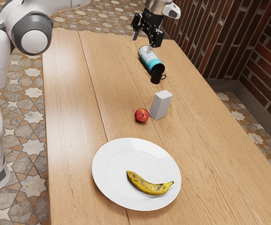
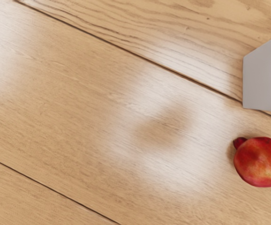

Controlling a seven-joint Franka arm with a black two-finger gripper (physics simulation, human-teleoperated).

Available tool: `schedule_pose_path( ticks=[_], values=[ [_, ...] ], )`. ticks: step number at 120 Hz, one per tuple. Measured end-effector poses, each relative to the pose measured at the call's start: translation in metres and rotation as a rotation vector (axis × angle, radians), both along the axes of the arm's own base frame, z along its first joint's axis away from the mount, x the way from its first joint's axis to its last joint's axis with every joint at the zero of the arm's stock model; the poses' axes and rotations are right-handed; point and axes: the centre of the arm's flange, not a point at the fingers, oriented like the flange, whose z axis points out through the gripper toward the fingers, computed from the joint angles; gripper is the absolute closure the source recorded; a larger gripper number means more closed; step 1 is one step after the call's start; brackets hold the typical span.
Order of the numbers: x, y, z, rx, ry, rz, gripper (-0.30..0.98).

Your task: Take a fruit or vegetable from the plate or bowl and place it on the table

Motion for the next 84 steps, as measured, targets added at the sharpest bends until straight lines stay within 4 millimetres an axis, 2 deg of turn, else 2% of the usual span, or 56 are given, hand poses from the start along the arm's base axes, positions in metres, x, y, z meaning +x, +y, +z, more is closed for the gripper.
schedule_pose_path(
  ticks=[19, 24, 28, 31, 34, 37, 41, 47, 53, 58, 66, 84],
  values=[
    [-0.001, 0.000, 0.003, 0.000, -0.005, -0.022, 0.00],
    [-0.009, -0.003, 0.028, 0.012, -0.055, -0.030, 0.00],
    [-0.026, -0.010, 0.074, 0.026, -0.151, -0.040, 0.00],
    [-0.037, -0.017, 0.100, 0.030, -0.209, -0.052, 0.00],
    [-0.041, -0.030, 0.115, 0.027, -0.244, -0.080, 0.00],
    [-0.039, -0.051, 0.119, 0.018, -0.256, -0.122, 0.00],
    [-0.029, -0.083, 0.112, 0.000, -0.244, -0.189, 0.00],
    [-0.011, -0.129, 0.090, -0.025, -0.201, -0.278, 0.00],
    [0.004, -0.157, 0.058, -0.044, -0.134, -0.332, 0.00],
    [0.015, -0.164, 0.034, -0.055, -0.084, -0.345, 0.00],
    [0.027, -0.160, 0.006, -0.066, -0.031, -0.342, 0.00],
    [0.034, -0.161, -0.010, -0.075, 0.001, -0.352, 0.00]
  ],
)
